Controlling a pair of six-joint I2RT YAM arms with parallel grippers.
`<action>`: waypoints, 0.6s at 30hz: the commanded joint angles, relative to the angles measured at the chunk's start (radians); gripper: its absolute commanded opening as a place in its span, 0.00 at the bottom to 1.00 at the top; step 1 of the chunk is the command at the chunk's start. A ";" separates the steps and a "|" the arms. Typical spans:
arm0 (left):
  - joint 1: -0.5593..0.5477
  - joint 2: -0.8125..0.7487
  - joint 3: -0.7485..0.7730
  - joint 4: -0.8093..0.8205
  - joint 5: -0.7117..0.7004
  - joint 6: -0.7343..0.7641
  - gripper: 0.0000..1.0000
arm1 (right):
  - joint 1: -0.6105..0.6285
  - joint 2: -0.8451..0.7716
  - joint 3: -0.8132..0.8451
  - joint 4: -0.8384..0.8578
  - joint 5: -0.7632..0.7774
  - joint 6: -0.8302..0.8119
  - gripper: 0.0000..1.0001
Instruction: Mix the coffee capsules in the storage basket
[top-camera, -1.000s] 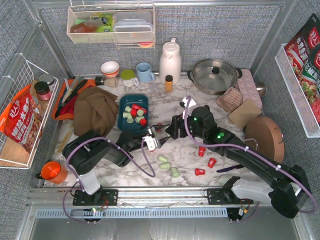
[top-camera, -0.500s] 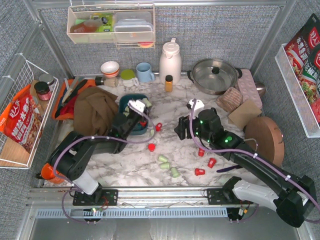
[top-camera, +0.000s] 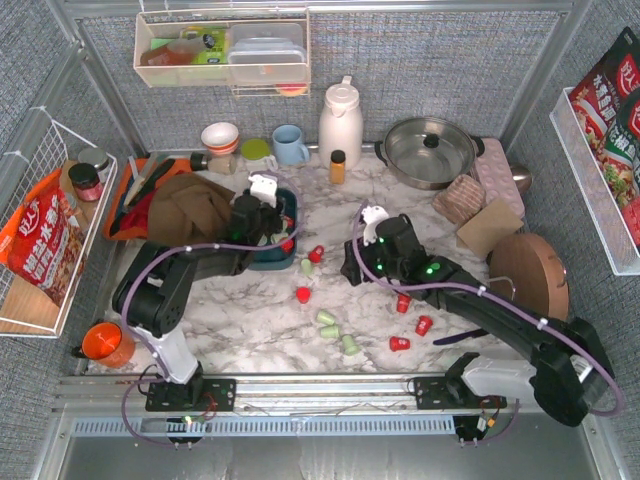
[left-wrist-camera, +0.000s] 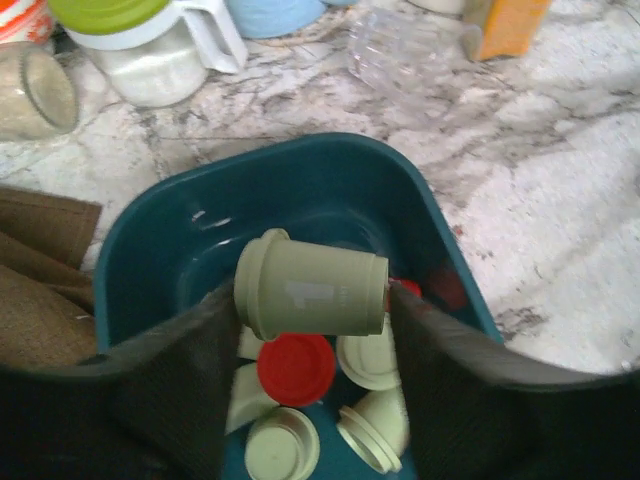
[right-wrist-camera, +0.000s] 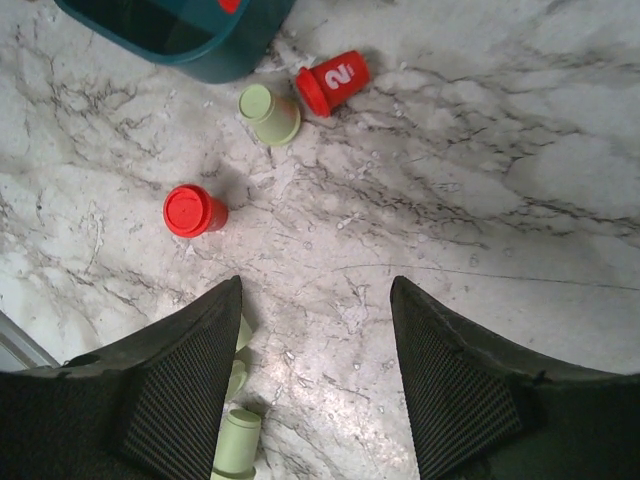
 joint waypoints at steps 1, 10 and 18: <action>0.022 0.001 0.026 0.035 -0.016 -0.012 0.85 | 0.007 0.069 0.010 0.061 -0.100 0.025 0.65; 0.022 -0.153 -0.128 0.148 -0.058 -0.033 0.99 | 0.100 0.313 0.061 0.202 -0.202 0.001 0.67; 0.021 -0.293 -0.300 0.222 -0.098 -0.059 0.99 | 0.173 0.455 0.141 0.209 -0.124 -0.039 0.67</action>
